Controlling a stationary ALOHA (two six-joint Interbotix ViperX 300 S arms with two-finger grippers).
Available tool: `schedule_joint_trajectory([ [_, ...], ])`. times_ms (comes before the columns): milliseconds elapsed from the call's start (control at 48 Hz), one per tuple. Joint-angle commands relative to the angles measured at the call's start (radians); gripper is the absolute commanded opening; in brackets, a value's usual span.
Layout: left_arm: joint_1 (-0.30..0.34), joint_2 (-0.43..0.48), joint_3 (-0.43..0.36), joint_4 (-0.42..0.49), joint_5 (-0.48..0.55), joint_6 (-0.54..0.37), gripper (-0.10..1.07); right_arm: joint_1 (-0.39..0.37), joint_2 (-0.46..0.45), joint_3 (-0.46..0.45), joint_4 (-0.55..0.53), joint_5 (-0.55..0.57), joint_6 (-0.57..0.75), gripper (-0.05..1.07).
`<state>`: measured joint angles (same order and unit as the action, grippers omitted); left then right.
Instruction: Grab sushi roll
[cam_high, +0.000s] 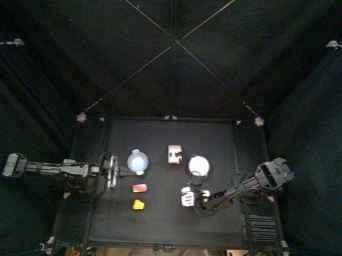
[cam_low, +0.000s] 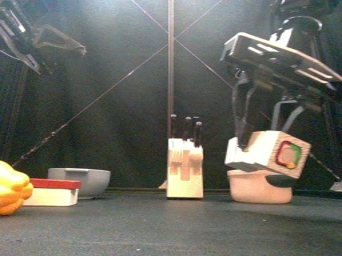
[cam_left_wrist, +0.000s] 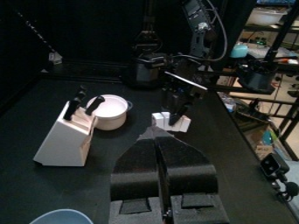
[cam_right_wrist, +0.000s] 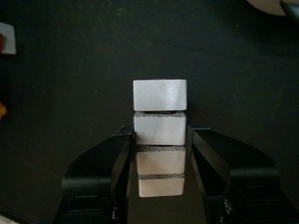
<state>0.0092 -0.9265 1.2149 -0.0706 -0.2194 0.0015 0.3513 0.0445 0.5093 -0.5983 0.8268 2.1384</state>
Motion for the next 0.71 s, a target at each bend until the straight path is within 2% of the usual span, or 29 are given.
schedule_joint_trajectory([
  [0,0.003,0.005,-0.014,0.002,-0.005,0.002,-0.02,-0.031,0.005,-0.061,-0.015,0.002,-0.005,0.58],
  [250,0.003,0.005,-0.012,0.008,-0.003,0.003,-0.03,-0.074,0.087,-0.17,-0.103,0.002,0.018,0.58],
  [458,0.005,0.005,-0.011,0.008,-0.003,0.002,-0.02,-0.103,0.187,-0.265,-0.064,0.025,-0.003,0.58],
  [688,0.005,0.005,-0.011,0.006,-0.005,0.002,-0.03,-0.106,0.232,-0.284,-0.014,0.069,-0.003,0.59],
])
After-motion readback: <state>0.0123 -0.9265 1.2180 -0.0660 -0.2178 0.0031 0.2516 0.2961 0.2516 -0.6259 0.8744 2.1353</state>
